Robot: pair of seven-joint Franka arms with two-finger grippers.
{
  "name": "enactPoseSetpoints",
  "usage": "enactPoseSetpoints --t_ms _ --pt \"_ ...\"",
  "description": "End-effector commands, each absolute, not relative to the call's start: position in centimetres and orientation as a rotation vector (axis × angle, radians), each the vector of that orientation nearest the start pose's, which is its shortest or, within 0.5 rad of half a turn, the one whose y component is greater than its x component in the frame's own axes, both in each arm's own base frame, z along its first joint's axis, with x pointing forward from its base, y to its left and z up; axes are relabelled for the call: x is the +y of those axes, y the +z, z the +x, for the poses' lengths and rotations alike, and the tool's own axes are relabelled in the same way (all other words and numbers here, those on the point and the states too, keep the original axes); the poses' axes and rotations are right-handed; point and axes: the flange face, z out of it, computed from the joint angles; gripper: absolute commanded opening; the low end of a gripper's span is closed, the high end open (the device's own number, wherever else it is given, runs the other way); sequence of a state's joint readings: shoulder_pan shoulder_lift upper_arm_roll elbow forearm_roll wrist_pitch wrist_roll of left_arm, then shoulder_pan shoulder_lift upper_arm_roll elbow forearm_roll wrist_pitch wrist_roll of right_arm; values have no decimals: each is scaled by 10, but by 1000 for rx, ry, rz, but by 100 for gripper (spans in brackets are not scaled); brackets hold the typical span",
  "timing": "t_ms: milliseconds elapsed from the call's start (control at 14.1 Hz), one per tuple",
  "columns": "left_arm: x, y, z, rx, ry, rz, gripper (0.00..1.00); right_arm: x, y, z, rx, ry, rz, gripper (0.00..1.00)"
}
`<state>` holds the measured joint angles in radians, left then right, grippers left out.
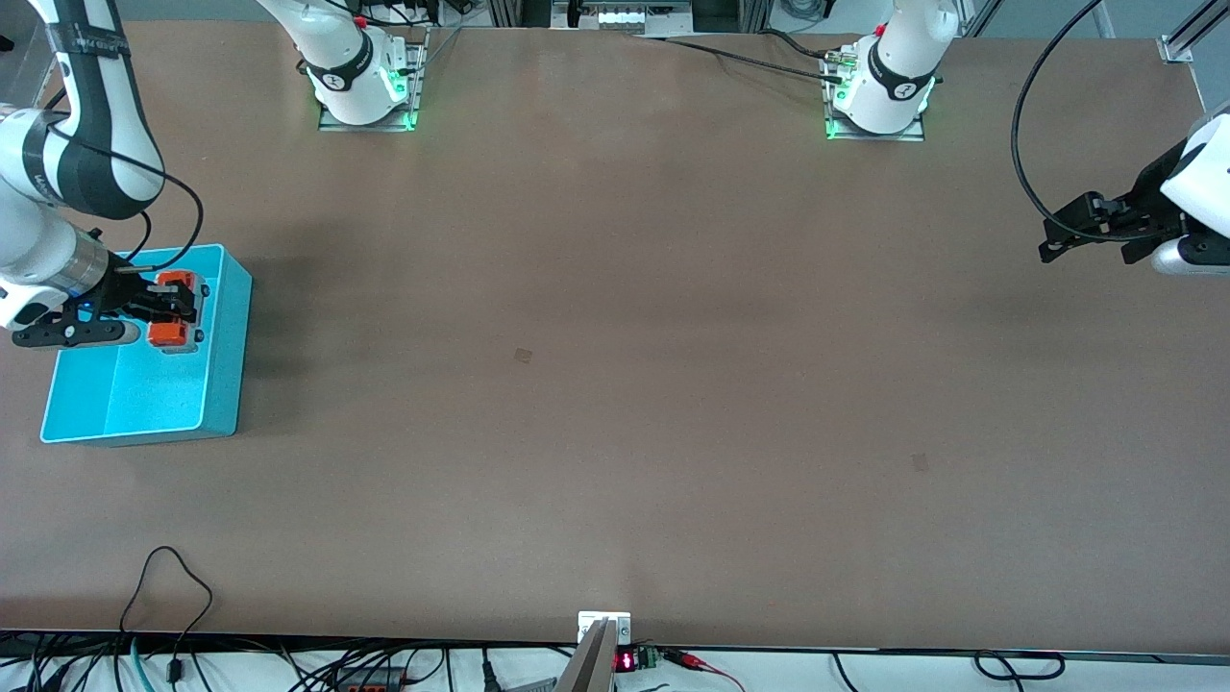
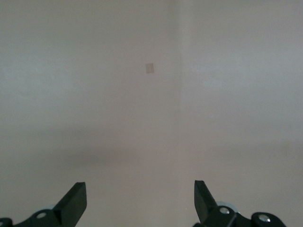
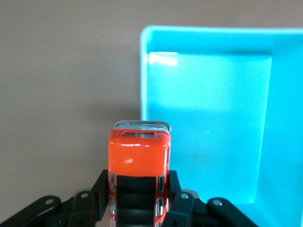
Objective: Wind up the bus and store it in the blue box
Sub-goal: 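Carry the bus over the blue box with the right gripper, then lower the bus into the box and open the right gripper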
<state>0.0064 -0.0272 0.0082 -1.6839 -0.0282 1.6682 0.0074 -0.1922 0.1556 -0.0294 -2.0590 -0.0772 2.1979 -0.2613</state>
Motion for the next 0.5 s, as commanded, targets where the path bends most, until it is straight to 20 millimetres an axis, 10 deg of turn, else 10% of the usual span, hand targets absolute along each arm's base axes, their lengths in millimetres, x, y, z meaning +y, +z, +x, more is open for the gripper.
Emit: enactPoseSetpoints --t_ms 0,424 --pt "4 597 543 17 -40 -3173 100 -162 342 563 -104 44 -3256 0" --pt "-1 598 547 9 -47 -3175 100 -196 295 564 -148 27 -3257 0"
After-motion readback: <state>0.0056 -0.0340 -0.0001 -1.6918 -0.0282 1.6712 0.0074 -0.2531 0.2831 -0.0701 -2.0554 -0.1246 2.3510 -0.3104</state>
